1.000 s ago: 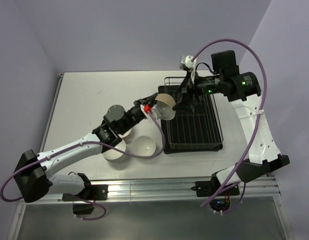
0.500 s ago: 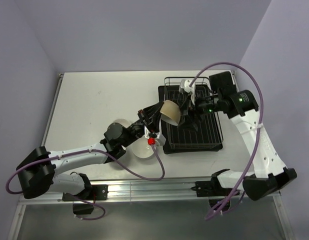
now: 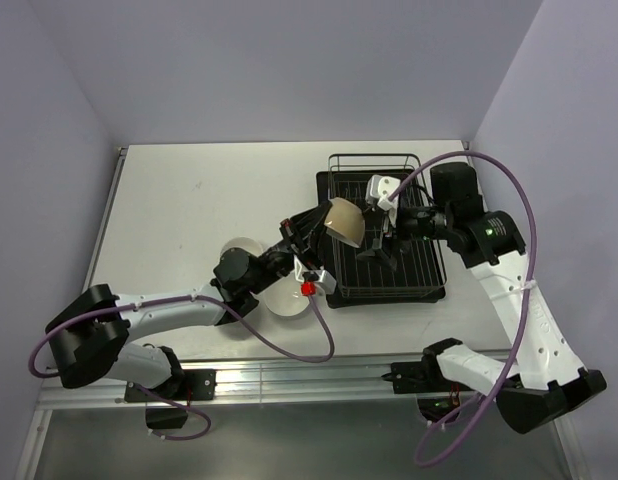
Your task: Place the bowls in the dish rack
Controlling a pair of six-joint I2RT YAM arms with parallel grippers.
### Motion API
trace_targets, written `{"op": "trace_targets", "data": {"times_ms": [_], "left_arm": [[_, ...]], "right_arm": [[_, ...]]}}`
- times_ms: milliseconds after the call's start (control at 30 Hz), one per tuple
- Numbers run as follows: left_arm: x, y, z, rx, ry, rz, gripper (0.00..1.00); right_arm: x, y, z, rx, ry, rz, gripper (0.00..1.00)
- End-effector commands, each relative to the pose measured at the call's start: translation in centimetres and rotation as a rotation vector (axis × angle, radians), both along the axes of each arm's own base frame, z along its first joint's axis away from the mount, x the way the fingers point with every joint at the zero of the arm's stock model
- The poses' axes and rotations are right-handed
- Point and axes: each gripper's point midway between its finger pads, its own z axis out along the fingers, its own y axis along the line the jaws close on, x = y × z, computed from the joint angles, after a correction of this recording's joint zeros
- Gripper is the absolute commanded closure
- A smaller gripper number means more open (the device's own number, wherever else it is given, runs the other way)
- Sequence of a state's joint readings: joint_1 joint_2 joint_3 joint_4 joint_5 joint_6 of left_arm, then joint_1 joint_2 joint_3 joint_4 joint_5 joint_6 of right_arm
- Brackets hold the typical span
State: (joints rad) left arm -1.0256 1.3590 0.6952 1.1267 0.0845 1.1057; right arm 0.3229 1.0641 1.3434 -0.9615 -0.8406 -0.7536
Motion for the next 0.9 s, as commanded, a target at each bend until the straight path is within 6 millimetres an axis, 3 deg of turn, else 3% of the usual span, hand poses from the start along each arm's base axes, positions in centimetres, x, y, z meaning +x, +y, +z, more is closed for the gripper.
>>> {"op": "trace_targets", "data": {"times_ms": [0, 267, 733, 867], "left_arm": [[-1.8, 0.7, 4.6, -0.140, -0.113, -0.033, 1.00], [-1.6, 0.2, 4.5, -0.139, -0.113, -0.032, 1.00], [-1.6, -0.2, 4.8, -0.135, -0.139, -0.034, 1.00], [-1.5, -0.5, 4.5, -0.131, -0.136, -0.034, 1.00]], "right_arm": [[1.6, 0.2, 3.3, 0.044, -0.224, -0.009, 0.00], [2.1, 0.1, 4.2, 0.062, -0.311, -0.024, 0.00], [2.7, 1.5, 3.3, 0.052, -0.219, 0.030, 0.00], [2.5, 1.6, 3.0, 0.051, -0.196, 0.040, 0.07]]}}
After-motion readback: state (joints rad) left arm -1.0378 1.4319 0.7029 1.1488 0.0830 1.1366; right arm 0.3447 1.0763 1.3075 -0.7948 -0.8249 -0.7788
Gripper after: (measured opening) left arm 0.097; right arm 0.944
